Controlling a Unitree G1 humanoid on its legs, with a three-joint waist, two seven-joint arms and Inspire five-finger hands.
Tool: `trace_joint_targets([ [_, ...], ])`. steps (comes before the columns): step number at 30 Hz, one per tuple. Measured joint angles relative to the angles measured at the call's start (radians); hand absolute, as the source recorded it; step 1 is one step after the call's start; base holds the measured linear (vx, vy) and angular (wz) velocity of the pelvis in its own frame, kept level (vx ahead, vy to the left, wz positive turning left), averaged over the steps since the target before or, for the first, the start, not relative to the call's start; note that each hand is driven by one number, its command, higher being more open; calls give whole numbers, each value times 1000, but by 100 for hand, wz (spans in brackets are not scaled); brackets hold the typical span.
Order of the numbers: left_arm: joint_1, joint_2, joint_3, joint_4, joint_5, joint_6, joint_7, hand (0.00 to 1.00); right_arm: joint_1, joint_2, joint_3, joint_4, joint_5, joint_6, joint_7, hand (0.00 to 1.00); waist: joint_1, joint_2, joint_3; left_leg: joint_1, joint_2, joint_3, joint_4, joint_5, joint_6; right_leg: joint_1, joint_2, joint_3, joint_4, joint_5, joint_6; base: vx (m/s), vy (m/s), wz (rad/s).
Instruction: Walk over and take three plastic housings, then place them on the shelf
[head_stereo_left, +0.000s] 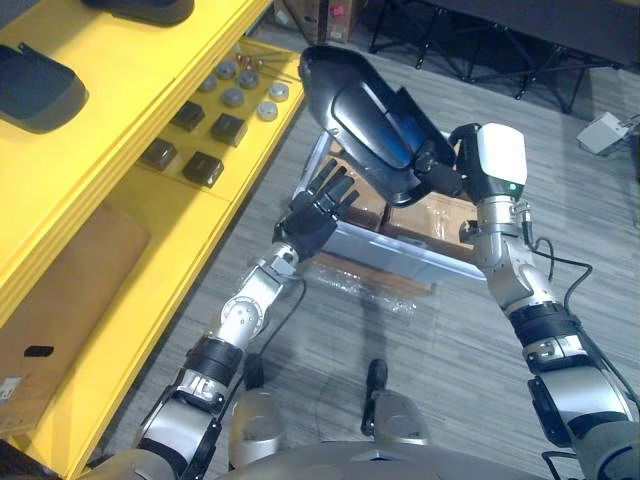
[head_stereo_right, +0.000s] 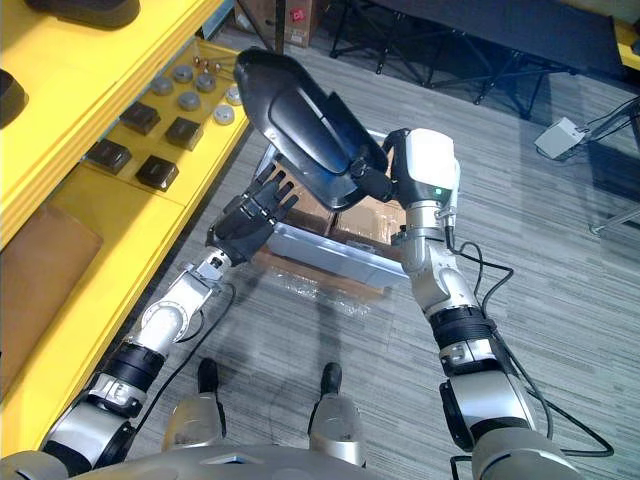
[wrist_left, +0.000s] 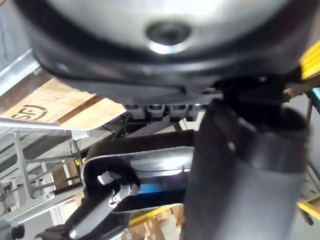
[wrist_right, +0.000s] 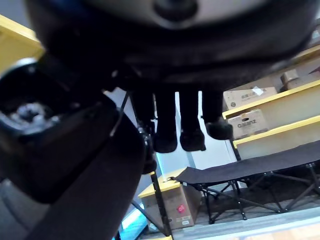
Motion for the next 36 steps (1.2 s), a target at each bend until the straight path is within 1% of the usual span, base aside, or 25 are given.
trace_joint_targets([
  [1, 0, -4, 0, 14, 0, 0, 10, 100, 9, 1, 20, -11, 0, -16, 15, 0, -2, 1, -11, 4, 0, 1, -1, 0, 0, 2, 0, 1, -1, 0, 0, -6, 2, -3],
  [3, -1, -5, -1, 32, 5, -7, 25, 100, 14, 12, 48, -18, 0, -44, 39, 0, -3, 2, -14, 20, 0, 3, -4, 0, 0, 18, 0, 2, -5, 0, 1, -4, 1, -2],
  [5, -1, -6, -22, 47, 50, -27, 58, 100, 38, 42, 82, -20, 2, -76, 67, 0, 0, 5, -38, 29, -1, 6, -19, 0, 0, 32, 4, 1, -34, 12, 2, 0, 0, 0],
  [9, 2, -13, -28, 74, 128, -42, 114, 100, 94, 81, 112, -76, 22, -93, 98, 0, 5, 7, -61, 35, -4, 6, -35, 6, -2, 44, 6, -2, -61, 26, 2, 0, 0, 0],
  [10, 3, -12, -29, 82, 137, -42, 130, 0, 104, 81, 113, -80, 24, -93, 102, 0, 6, 8, -65, 36, -5, 6, -38, 8, -1, 47, 6, -2, -66, 29, 2, 0, 0, 0],
  [14, 6, -21, -40, 89, 175, -79, 180, 0, 157, 87, 111, -96, 96, -91, 125, 0, 7, 8, -67, 52, -6, 6, -44, 8, -2, 61, 6, -2, -70, 29, 2, 0, 0, 0],
  [16, 26, -49, -37, 83, 194, -154, 231, 0, 243, 119, 97, -133, 142, -88, 138, 0, 2, 7, -88, 54, -7, 8, -55, 11, -4, 60, 7, -1, -76, 29, 2, 8, 1, -2],
  [18, 45, -80, -32, 62, 210, -227, 289, 0, 330, 149, 99, -173, 172, -86, 157, 0, 2, 7, -92, 66, -7, 16, -56, 10, -5, 66, 7, 6, -79, 29, 2, 22, 1, -10],
  [19, 48, -89, -28, 52, 211, -244, 303, 0, 351, 159, 101, -181, 175, -86, 164, 0, 1, 7, -92, 67, -7, 18, -56, 10, -5, 66, 7, 7, -80, 29, 2, 5, 0, -10],
  [20, 58, -100, -15, 26, 218, -274, 330, 0, 388, 180, 100, -197, 179, -79, 168, 0, -4, 7, -92, 68, -7, 21, -59, 9, -5, 64, 8, 9, -81, 29, 2, -12, 2, -6],
  [22, 69, -111, -15, -5, 229, -306, 362, 0, 437, 195, 107, -217, 208, -77, 176, 0, -4, 8, -93, 76, -6, 28, -72, 9, -5, 62, 9, 16, -81, 29, 2, -18, 3, -10],
  [24, 86, -115, -14, -9, 247, -311, 385, 0, 463, 208, 109, -245, 218, -74, 175, 0, -7, 7, -93, 85, -6, 36, -77, 10, -6, 63, 10, 23, -81, 28, 3, -17, 4, -11],
  [27, 125, -129, -13, -26, 248, -343, 373, 0, 486, 223, 112, -261, 270, -73, 184, 0, -9, -1, -100, 88, -6, 36, -88, 14, -8, 60, 11, 23, -81, 28, 3, 0, 0, 0],
  [31, 184, -127, 3, -44, 240, -366, 308, 0, 532, 252, 136, -289, 320, -73, 183, 0, -12, -13, -108, 100, -7, 45, -96, 14, -9, 63, 11, 28, -81, 28, 3, 2, 3, -4],
  [35, 214, -117, 9, -44, 241, -370, 245, 0, 565, 262, 156, -293, 328, -84, 165, 0, -14, -14, -109, 108, -9, 54, -106, 16, -8, 63, 9, 35, -82, 27, 3, -8, 7, -4],
  [36, 231, -117, 22, -44, 240, -370, 214, 0, 572, 262, 166, -293, 328, -90, 163, 100, -19, -14, -109, 112, -9, 57, -106, 16, -8, 64, 9, 38, -82, 27, 3, -8, 6, -6],
])
